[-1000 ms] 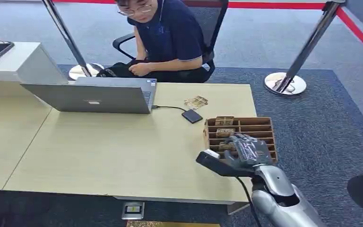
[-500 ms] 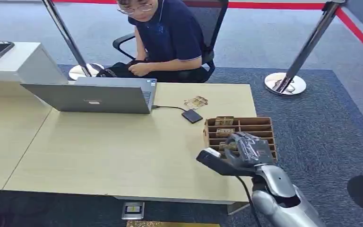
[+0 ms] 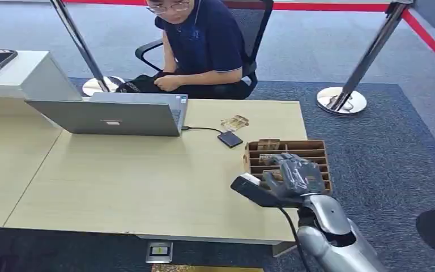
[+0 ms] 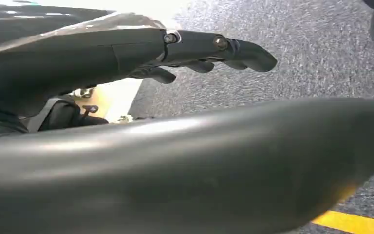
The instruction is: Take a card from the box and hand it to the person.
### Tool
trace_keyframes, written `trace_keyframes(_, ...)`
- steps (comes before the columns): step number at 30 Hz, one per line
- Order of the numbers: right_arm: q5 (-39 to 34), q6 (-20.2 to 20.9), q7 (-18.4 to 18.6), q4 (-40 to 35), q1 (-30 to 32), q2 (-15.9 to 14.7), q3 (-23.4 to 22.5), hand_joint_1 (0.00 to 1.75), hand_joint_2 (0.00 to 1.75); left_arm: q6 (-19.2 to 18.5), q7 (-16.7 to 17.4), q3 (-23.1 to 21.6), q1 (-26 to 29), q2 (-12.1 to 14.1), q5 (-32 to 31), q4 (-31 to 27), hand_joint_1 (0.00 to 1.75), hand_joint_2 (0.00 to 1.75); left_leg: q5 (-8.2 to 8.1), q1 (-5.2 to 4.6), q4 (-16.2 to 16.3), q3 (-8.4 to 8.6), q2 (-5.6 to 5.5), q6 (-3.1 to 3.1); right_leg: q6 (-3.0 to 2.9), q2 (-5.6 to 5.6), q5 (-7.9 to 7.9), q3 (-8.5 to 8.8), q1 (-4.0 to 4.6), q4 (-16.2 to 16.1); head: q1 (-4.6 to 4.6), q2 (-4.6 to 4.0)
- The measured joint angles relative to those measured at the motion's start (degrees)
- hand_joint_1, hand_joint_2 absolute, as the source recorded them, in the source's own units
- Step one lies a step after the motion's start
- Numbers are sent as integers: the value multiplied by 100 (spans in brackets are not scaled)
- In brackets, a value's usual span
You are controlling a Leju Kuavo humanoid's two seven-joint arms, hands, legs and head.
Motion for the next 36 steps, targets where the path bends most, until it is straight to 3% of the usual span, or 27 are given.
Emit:
trace_keyframes(21, 127, 39, 109, 481, -129, 199, -92, 80, 175, -33, 0, -76, 0, 9, -61, 0, 0, 0, 5, 0, 1, 0, 0, 3, 2, 0, 3, 0, 0, 0, 2, 0)
trace_keyframes(36, 236, 2, 140, 549, -131, 208, -208, 87, 175, -44, -20, -76, 0, 11, -46, 0, 0, 0, 6, 0, 0, 0, 0, 3, 1, 0, 4, 0, 0, 0, 2, 0)
